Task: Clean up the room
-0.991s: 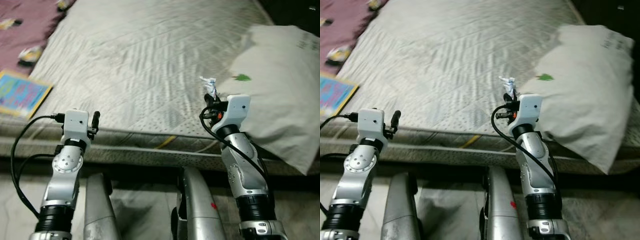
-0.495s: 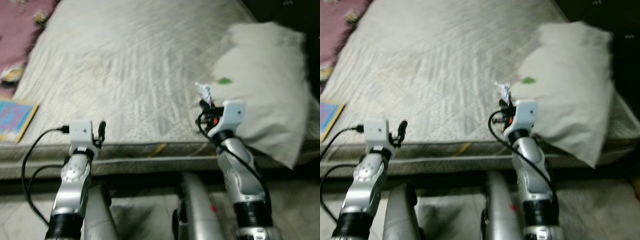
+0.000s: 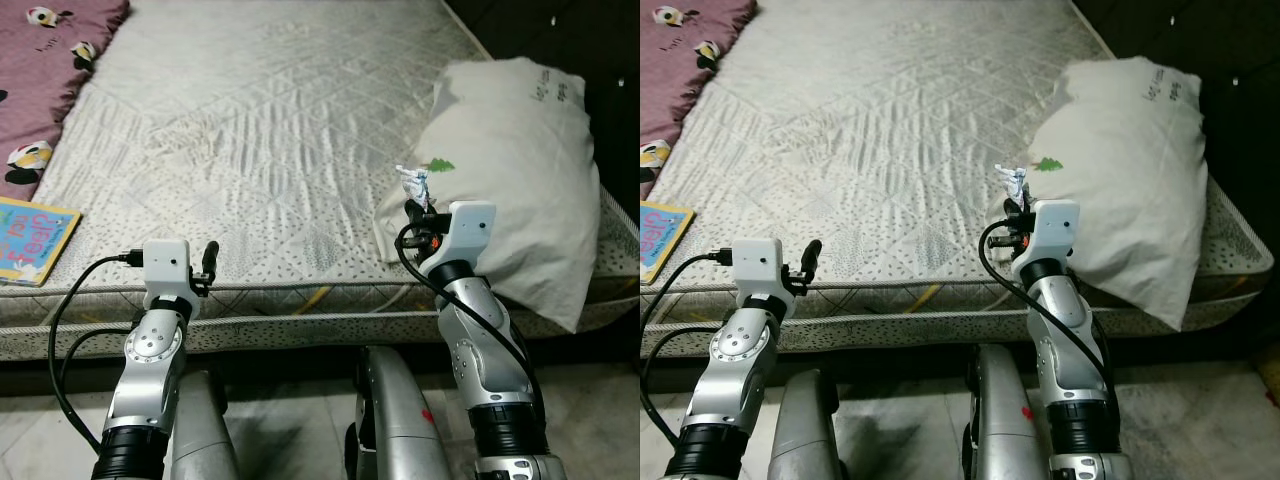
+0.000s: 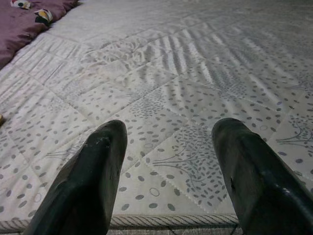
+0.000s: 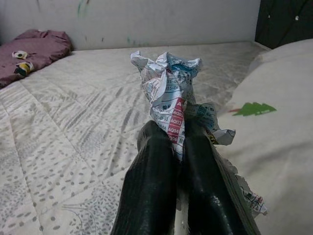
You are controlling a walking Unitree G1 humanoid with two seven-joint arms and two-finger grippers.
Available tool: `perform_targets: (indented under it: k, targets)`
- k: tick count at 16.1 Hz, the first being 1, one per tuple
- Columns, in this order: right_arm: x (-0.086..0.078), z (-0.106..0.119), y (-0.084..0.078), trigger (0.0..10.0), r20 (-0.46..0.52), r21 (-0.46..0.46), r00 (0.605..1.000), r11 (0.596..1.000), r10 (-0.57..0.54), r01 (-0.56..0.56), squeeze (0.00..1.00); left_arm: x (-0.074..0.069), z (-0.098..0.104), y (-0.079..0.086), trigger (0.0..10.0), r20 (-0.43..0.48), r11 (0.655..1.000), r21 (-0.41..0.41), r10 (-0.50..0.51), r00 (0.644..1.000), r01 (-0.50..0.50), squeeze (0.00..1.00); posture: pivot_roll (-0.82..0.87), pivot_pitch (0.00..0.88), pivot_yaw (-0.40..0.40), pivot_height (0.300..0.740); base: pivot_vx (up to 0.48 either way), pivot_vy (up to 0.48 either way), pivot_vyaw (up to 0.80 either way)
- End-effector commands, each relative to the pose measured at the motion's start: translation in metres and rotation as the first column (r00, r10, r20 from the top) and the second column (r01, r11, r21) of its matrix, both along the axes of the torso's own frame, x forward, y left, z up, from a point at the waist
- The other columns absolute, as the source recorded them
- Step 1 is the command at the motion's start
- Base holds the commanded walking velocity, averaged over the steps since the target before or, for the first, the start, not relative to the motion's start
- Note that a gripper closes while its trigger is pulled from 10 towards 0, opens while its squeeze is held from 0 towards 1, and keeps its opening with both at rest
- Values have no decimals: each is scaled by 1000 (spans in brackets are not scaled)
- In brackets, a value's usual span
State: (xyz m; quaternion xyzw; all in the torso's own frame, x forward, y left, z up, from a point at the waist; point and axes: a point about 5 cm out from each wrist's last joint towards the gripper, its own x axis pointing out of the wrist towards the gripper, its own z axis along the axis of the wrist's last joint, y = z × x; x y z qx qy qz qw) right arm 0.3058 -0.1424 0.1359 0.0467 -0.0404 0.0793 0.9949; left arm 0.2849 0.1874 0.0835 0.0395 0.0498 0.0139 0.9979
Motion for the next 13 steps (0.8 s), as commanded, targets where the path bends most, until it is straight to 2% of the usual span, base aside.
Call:
perform_targets:
  k: [1,3,4,5,6,7,10,11,13]
  targets:
    - [2,3,-2,10000,5,3,1000,1000,-12,12,0,-1,2,-3,10000,11,1000,-5,-18,1000,18,0,27,50,-29,576,0,0,0]
    - [2,3,-1,10000,4,2,1000,1000,-10,10,0,-1,-5,-3,10000,-66,999,-20,-29,997,28,0,24,56,-31,599,0,0,0]
    - [1,3,-1,10000,3,4,1000,1000,-9,9,0,-1,-10,-5,10000,-115,997,-23,-78,990,76,0,26,57,-36,609,0,0,0]
    - [1,2,-1,10000,1,5,1000,1000,-7,7,0,0,-10,-4,10000,-88,988,55,-138,986,143,0,26,56,-37,622,0,0,0]
    - [2,2,-1,10000,0,1,1000,1000,-6,6,0,1,-10,-2,10000,-92,988,63,-136,986,142,0,26,56,-37,632,0,0,0]
    - [2,2,-1,10000,-2,2,1000,1000,-7,7,0,5,-8,3,10000,-99,991,56,-117,988,122,0,26,56,-37,646,0,0,0]
    - [1,2,-2,10000,0,3,1000,1000,-8,8,0,9,-8,3,10000,-128,993,-9,-115,985,115,0,26,56,-37,674,0,0,0]
    - [1,1,-3,10000,-2,1,1000,1000,-11,11,0,8,-10,-2,10000,-121,992,-51,-124,985,119,0,19,54,-33,692,0,0,0]
    - [1,1,-3,10000,-2,0,1000,1000,-12,12,0,6,-11,-6,10000,-124,988,-76,-142,982,133,0,15,52,-33,706,0,0,0]
